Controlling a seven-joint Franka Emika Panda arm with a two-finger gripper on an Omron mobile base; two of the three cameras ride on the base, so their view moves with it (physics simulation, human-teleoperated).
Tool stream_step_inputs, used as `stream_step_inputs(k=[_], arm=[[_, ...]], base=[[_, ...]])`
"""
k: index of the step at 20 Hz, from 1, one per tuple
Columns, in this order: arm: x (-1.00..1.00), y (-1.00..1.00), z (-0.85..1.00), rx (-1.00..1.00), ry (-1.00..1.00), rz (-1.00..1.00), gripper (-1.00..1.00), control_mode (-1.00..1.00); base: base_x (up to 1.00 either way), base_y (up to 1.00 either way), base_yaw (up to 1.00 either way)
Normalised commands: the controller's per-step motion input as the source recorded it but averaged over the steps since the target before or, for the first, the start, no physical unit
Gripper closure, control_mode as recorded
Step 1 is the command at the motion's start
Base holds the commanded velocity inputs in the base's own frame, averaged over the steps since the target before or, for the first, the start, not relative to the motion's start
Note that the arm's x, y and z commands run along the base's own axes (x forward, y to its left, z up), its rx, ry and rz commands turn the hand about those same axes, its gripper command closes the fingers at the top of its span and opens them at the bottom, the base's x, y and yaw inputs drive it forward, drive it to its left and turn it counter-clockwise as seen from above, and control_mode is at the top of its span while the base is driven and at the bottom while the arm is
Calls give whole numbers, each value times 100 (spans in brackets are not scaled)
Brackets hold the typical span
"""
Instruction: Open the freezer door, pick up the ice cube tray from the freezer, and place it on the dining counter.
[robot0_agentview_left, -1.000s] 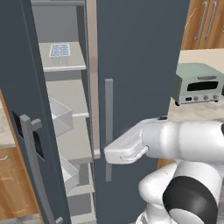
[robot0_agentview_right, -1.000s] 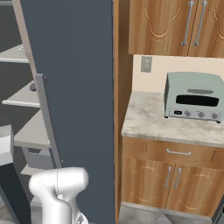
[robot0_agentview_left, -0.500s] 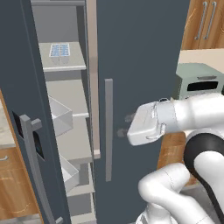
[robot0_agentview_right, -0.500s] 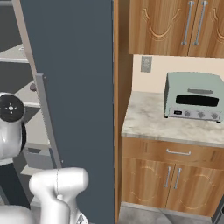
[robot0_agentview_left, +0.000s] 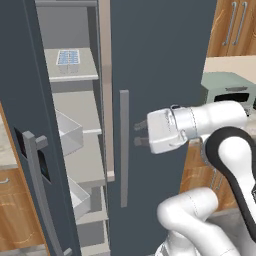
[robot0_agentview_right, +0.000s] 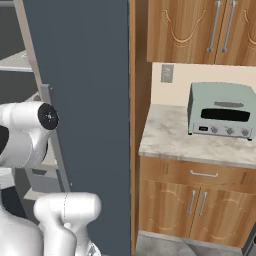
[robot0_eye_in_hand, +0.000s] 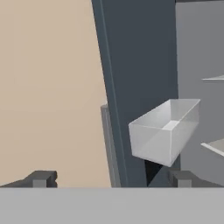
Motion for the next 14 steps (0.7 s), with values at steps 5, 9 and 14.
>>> stream_step_inputs(k=[5,9,14], arm=[[20,9,0,9,-3,10,-100,-100],[16,33,-8,0,0,9,-100,-100],[26,21,-22,0,-6,14,-100,-100]], base=[[0,0,0],[0,0,0],[0,0,0]])
